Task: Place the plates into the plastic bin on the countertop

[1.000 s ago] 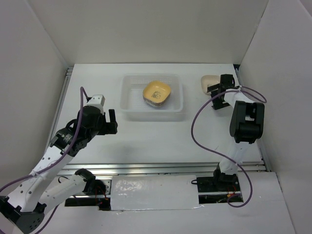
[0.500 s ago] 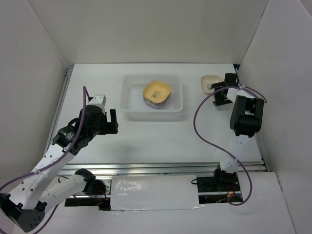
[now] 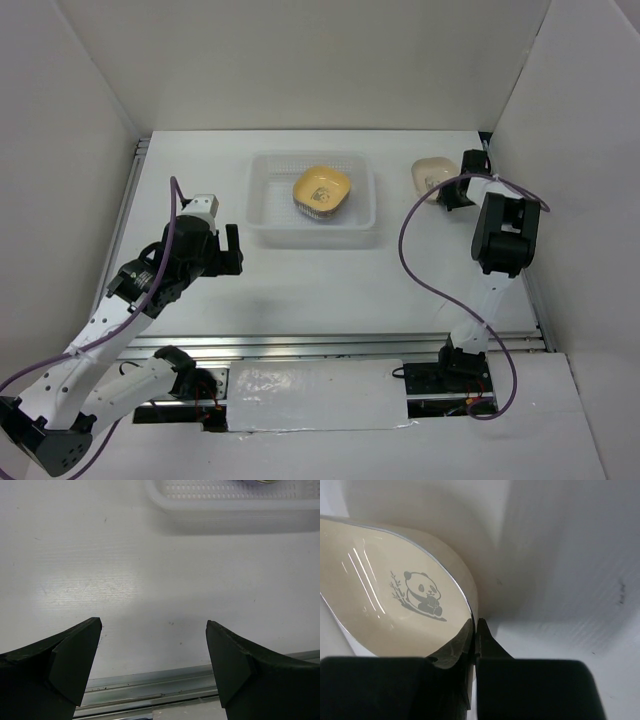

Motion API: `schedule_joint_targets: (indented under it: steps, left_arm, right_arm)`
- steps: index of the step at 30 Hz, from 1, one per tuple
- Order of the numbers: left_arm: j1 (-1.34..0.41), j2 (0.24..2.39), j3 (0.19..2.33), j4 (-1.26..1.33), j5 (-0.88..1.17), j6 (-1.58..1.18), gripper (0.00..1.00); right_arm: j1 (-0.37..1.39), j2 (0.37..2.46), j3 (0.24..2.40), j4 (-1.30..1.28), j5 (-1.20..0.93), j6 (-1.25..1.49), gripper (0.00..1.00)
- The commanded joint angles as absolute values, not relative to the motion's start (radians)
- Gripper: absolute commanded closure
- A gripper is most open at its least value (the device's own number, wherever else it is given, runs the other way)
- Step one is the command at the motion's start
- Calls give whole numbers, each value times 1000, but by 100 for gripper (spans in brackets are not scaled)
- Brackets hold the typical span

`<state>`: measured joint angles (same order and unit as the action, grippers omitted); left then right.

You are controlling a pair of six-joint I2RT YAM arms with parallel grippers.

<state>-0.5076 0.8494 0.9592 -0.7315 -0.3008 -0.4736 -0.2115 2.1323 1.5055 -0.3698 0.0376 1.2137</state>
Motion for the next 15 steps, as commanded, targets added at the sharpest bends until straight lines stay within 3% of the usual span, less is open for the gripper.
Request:
schedule_joint_targets:
  steps: [1,8,15]
  left_arm:
    - [-511,845,959,-698,-295,-462,1]
    - [-511,842,959,-699,-305,-466,1]
    - [-511,821,957,-699,-321,-474,1]
  right_arm:
    - [-190,2039,1473,-396,104,1198,100]
    - [-26,1809,1479,-403,268,1062,100]
    - [135,1747,1587,-452,238,928,100]
